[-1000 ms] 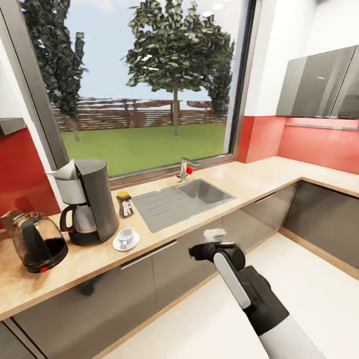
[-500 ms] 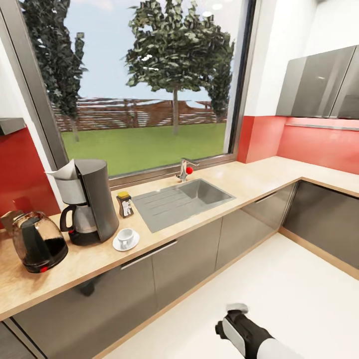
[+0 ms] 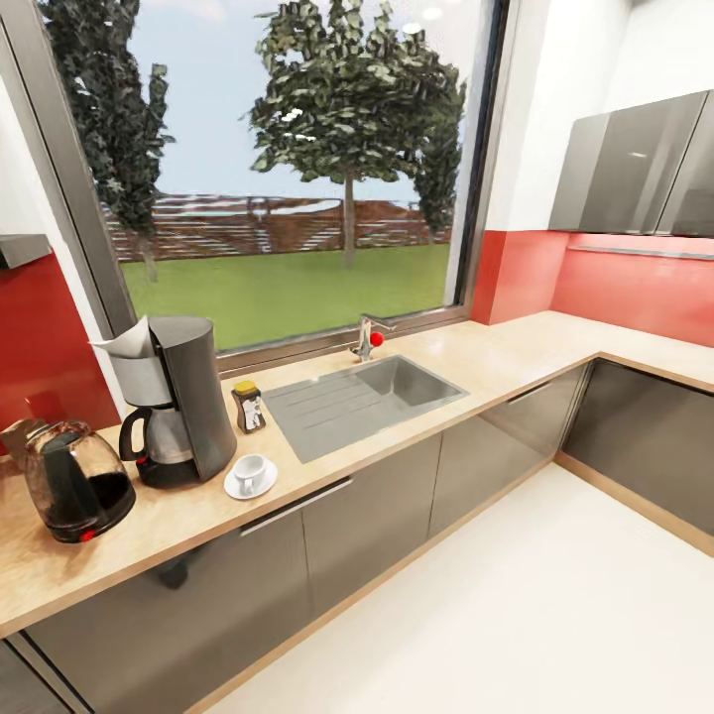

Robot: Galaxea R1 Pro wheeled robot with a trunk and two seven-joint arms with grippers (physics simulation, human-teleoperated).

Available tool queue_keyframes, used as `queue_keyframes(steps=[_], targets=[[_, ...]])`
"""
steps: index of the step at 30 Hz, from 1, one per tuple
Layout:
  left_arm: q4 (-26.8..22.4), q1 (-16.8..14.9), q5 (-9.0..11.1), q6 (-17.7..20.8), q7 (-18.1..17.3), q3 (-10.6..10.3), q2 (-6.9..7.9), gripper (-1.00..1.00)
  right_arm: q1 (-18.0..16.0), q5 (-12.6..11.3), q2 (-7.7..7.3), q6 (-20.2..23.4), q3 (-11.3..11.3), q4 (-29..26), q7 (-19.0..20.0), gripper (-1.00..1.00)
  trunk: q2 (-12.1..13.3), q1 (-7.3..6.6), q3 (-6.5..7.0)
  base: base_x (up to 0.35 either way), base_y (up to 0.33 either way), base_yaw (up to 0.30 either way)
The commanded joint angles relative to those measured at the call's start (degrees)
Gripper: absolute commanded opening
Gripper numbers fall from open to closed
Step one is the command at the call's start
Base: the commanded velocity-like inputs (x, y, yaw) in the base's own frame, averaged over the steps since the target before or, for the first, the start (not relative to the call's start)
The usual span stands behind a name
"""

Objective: Set up a coffee station on the kitchen countertop: keep the coffee maker on the countertop, move the bottle of coffee from the kitchen shelf to the counter next to the coffee maker, place a paper coffee filter on top of the coffee maker, put the saucer next to the coffee maker with the coffee cup on the saucer, and place the electric kettle next to the coffee maker.

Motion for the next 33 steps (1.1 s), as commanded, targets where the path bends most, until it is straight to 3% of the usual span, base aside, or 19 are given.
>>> queue_keyframes(steps=[1, 8, 29, 33], targets=[[0.07, -0.05, 0.28, -1.05, -0.36, 0.3, 0.01, 1.0, 0.3, -0.38, -0.15, 0.26, 0.49, -0.02, 1.95, 1.0, -0.13, 0.04, -0.13, 0.0, 0.0, 0.0], [0.13, -0.06, 0.22, -2.63, -0.37, 0.28, 0.13, 1.0, 1.51, -0.31, -0.32, 0.48, 0.48, -0.01, 3.68, 1.0, -0.13, 0.04, -0.13, 0.0, 0.0, 0.0], [0.32, -0.05, 0.24, -2.2, -0.28, 0.27, 0.2, 1.0, 1.65, -0.68, -0.43, -0.02, 0.35, -0.25, 3.4, 1.0, -0.13, 0.04, -0.13, 0.0, 0.0, 0.0], [0.25, -0.05, 0.25, -2.18, -0.28, 0.27, 0.16, 1.0, 1.7, -0.62, -0.68, -1.72, 0.31, -0.3, 3.4, 1.0, -0.13, 0.04, -0.13, 0.0, 0.0, 0.0]])
